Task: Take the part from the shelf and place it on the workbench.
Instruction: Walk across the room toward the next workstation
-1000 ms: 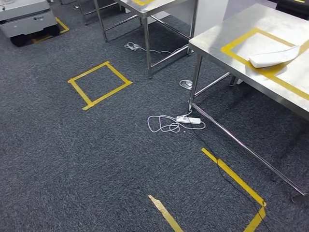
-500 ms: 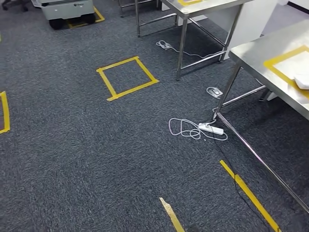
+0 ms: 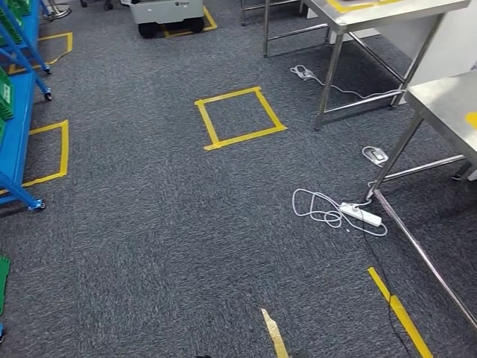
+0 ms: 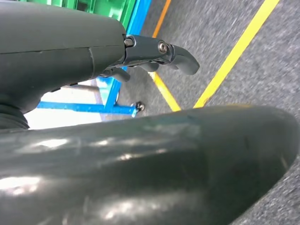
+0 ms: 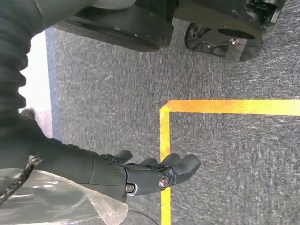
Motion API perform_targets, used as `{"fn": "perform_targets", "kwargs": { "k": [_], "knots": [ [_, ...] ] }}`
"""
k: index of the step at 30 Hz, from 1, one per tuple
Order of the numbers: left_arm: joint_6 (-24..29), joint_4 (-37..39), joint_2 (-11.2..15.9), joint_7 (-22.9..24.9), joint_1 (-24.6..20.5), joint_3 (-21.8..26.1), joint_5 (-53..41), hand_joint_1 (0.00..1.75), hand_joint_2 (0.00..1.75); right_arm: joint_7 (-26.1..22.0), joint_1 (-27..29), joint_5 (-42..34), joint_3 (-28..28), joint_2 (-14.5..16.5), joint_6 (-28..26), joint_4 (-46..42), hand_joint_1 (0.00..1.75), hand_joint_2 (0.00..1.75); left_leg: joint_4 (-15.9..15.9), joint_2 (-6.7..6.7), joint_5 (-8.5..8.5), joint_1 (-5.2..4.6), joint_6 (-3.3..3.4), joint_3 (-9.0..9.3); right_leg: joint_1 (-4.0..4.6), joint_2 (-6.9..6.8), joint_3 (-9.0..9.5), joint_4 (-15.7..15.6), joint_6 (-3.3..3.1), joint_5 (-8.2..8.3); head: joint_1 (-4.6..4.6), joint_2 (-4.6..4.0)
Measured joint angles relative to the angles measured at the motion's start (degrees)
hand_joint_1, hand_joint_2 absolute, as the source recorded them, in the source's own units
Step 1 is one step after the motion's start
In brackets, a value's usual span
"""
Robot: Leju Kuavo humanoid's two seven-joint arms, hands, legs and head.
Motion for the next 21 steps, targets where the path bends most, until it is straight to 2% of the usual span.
{"fn": "perform_targets", "kwargs": {
  "k": [1,2,4,5,6,8,9,10,12,13,14,15,16,17,18,19,20,21],
  "knots": [
    [-0.04,0.00,0.00,-0.04,0.08,0.00,-0.02,0.00,0.00,0.00,0.01,-0.01,-0.01,0.00,0.00,0.00,0.00,1.75,-1.90,0.32,1.62,0.04,0.00,0.97,0.01,-0.72,0.27,0.00,0.08,-0.21,-0.02,0.00],
    [-0.05,0.00,0.01,-0.07,0.15,0.00,-0.03,0.00,0.00,0.00,0.02,-0.02,-0.02,0.00,0.00,0.00,0.00,1.75,-5.53,1.07,3.81,0.02,0.12,2.83,0.02,-1.38,0.62,0.00,0.25,-0.48,-0.02,0.00],
    [-0.06,0.00,0.02,-0.10,0.01,0.00,-0.08,0.00,0.00,0.00,0.15,-0.03,-0.03,-0.01,-0.01,0.00,0.00,1.75,-12.63,3.56,6.28,-0.44,0.66,6.50,0.31,-2.59,0.97,0.09,0.88,-1.22,-0.07,0.00],
    [-0.07,0.00,0.02,-0.15,-0.11,0.00,-0.12,0.00,0.00,-0.01,0.22,-0.04,-0.03,-0.01,-0.01,0.00,0.00,1.75,-14.56,4.41,6.47,-0.69,1.02,7.44,0.48,-3.22,1.04,0.11,1.22,-1.56,-0.03,0.00],
    [-0.07,0.00,0.02,-0.20,-0.20,0.00,-0.20,0.00,0.00,-0.01,0.26,-0.07,-0.03,-0.02,-0.02,0.00,0.00,1.75,-15.19,4.65,6.05,-0.93,1.38,7.67,0.63,-3.86,1.08,0.10,1.51,-1.82,0.03,0.00],
    [-0.08,0.00,0.07,-0.30,-0.09,0.00,-0.39,0.00,0.00,-0.06,0.15,-0.11,-0.03,-0.02,-0.03,-0.02,0.00,1.75,-15.49,3.47,5.96,-0.93,2.10,7.58,0.57,-4.67,1.65,0.08,2.00,-2.26,0.15,0.01],
    [-0.05,0.00,0.11,-0.30,-0.01,0.00,-0.50,0.00,0.00,-0.14,0.13,-0.14,-0.03,-0.02,-0.04,-0.03,0.00,1.75,-15.67,2.85,6.04,-0.83,2.46,7.63,0.48,-3.82,1.61,0.64,2.26,-2.86,0.28,0.01],
    [-0.02,0.00,0.15,-0.28,0.01,0.00,-0.57,0.00,0.00,-0.28,0.19,-0.20,-0.03,-0.02,-0.06,-0.03,0.00,1.75,-15.86,2.21,6.15,-0.72,2.79,7.67,0.39,-2.30,0.97,2.29,2.46,-4.00,0.45,0.01],
    [0.07,0.00,0.14,-0.25,-0.07,0.00,-0.73,0.00,0.00,-0.68,0.14,-0.33,-0.04,-0.03,-0.11,-0.04,0.00,1.75,-16.02,0.95,6.24,-0.60,3.25,7.71,0.32,1.17,-2.56,9.24,2.62,-7.47,0.85,0.00],
    [0.09,0.00,0.11,-0.24,-0.13,0.00,-0.79,0.00,0.00,-0.80,-0.04,-0.39,-0.05,-0.04,-0.13,-0.04,0.00,1.75,-16.02,0.26,6.20,-0.62,3.37,7.71,0.34,1.98,-4.79,13.39,2.62,-8.98,0.91,0.00],
    [0.11,0.00,0.08,-0.24,-0.17,0.00,-0.82,0.00,0.00,-0.83,-0.32,-0.39,-0.05,-0.04,-0.14,-0.04,0.00,1.75,-16.01,-0.50,6.15,-0.64,3.45,7.78,0.35,2.30,-6.59,16.42,2.59,-9.54,0.92,0.00],
    [0.11,0.00,0.07,-0.24,-0.19,0.00,-0.82,0.00,0.00,-0.75,-0.54,-0.38,-0.05,-0.04,-0.14,-0.04,0.00,1.75,-15.99,-1.32,6.10,-0.65,3.47,7.91,0.36,2.45,-7.51,17.44,2.54,-8.91,0.93,0.00],
    [0.11,0.00,0.07,-0.24,-0.21,0.00,-0.80,0.00,0.00,-0.63,-0.65,-0.37,-0.04,-0.04,-0.13,-0.04,0.00,1.75,-15.98,-2.21,6.05,-0.66,3.45,8.08,0.36,2.60,-7.46,16.34,2.45,-7.22,0.93,0.00],
    [0.11,0.00,0.04,-0.24,-0.22,0.00,-0.79,0.00,0.00,-0.52,-0.64,-0.34,-0.04,-0.04,-0.13,-0.04,0.00,1.75,-15.97,-3.16,5.99,-0.64,3.39,8.29,0.30,3.07,-6.41,13.07,2.30,-4.61,0.93,0.00],
    [0.10,0.00,0.01,-0.24,-0.22,0.00,-0.78,0.00,0.00,-0.44,-0.57,-0.33,-0.04,-0.04,-0.11,-0.04,0.00,1.75,-15.95,-4.04,5.92,-0.62,3.27,8.43,0.20,4.30,-5.01,9.24,2.14,-2.30,0.93,0.00],
    [0.10,0.00,-0.02,-0.24,-0.28,0.00,-0.77,0.00,0.00,-0.38,-0.49,-0.32,-0.04,-0.04,-0.09,-0.04,0.00,1.75,-15.83,-4.88,5.87,-0.65,3.08,8.41,0.05,5.62,-3.76,5.74,2.02,-0.68,0.93,0.00],
    [0.10,0.00,-0.05,-0.24,-0.32,0.00,-0.77,0.00,0.00,-0.33,-0.42,-0.31,-0.04,-0.04,-0.10,-0.04,0.00,1.75,-15.72,-5.61,5.90,-0.62,2.81,8.22,-0.04,6.74,-2.79,3.19,1.91,0.16,0.93,0.00],
    [0.09,0.00,-0.05,-0.24,-0.29,0.00,-0.76,0.00,0.00,-0.31,-0.39,-0.31,-0.03,-0.04,-0.10,-0.04,0.00,1.75,-15.67,-6.23,6.01,-0.56,2.49,7.91,-0.06,7.42,-2.32,2.15,1.82,0.10,0.93,0.00]
  ]
}}
